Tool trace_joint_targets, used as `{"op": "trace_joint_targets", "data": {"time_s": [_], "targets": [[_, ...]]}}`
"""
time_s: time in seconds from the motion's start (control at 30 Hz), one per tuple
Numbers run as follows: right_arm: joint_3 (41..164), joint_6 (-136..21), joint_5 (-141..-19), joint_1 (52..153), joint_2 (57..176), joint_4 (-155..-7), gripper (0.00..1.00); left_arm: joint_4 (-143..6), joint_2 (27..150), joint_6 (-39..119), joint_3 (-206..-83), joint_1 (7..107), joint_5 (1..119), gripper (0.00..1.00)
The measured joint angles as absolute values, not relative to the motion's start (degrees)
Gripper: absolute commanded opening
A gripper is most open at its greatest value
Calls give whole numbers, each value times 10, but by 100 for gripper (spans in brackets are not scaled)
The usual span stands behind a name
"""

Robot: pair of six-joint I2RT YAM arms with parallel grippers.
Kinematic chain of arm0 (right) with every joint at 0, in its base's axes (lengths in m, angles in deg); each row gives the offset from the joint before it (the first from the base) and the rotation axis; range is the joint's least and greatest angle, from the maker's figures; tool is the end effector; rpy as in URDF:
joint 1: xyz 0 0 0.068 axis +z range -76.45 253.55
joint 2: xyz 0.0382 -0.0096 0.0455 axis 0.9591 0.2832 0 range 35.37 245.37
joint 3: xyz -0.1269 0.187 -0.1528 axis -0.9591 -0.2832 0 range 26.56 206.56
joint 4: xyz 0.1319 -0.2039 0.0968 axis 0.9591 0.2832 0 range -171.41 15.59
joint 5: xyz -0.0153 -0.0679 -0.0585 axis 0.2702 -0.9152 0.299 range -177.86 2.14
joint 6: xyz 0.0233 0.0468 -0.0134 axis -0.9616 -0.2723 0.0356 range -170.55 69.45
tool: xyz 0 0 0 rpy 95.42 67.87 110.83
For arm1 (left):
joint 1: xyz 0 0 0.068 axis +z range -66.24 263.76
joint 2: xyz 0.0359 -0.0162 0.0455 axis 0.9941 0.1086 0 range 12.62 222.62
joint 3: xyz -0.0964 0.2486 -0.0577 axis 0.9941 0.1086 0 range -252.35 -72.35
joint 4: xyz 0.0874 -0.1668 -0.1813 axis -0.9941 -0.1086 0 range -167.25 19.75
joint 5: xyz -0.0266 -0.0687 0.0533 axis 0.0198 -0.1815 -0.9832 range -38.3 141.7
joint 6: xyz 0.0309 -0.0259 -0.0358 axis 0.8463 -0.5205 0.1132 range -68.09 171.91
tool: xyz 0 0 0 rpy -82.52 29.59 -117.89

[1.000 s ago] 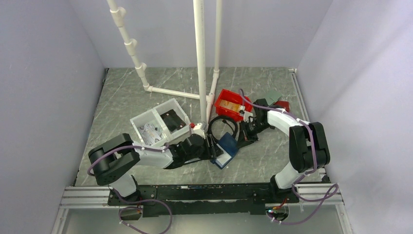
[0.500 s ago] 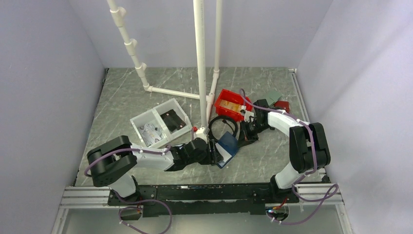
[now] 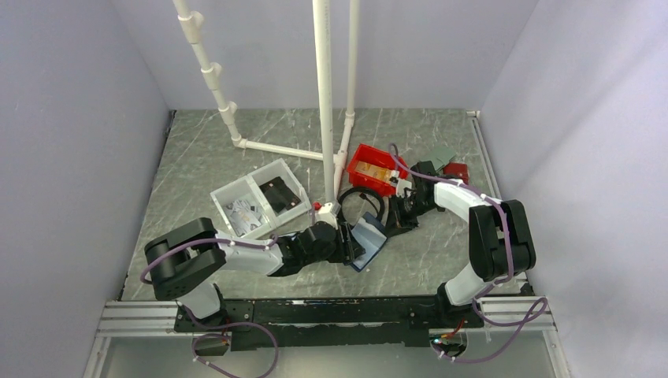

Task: Take the credit cards out of the card holder
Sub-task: Open the card holder at the center of the board.

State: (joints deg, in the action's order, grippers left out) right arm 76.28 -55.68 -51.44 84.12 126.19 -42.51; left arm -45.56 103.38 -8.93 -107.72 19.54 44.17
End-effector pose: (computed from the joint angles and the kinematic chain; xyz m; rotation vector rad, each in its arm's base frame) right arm 0.2573 0.0695 0.1605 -0.2210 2.8932 0.9799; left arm 0.1372 -0.2735 0.1541 -0.0183 2.3287 -1.1049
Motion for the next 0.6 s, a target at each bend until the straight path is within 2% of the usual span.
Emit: {"op": "trace_joint_targets", "data": {"time_s": [0.37, 0.5, 0.6], "targets": [[757, -556, -507, 841, 1262, -441, 17, -380, 1070, -88, -1077, 210, 462, 55], [755, -556, -502, 842, 1249, -441, 23, -353, 1072, -87, -1077, 222, 466, 48], [749, -557, -498, 843, 1222, -443, 28, -358, 1072, -88, -1077, 231, 459, 36]]}}
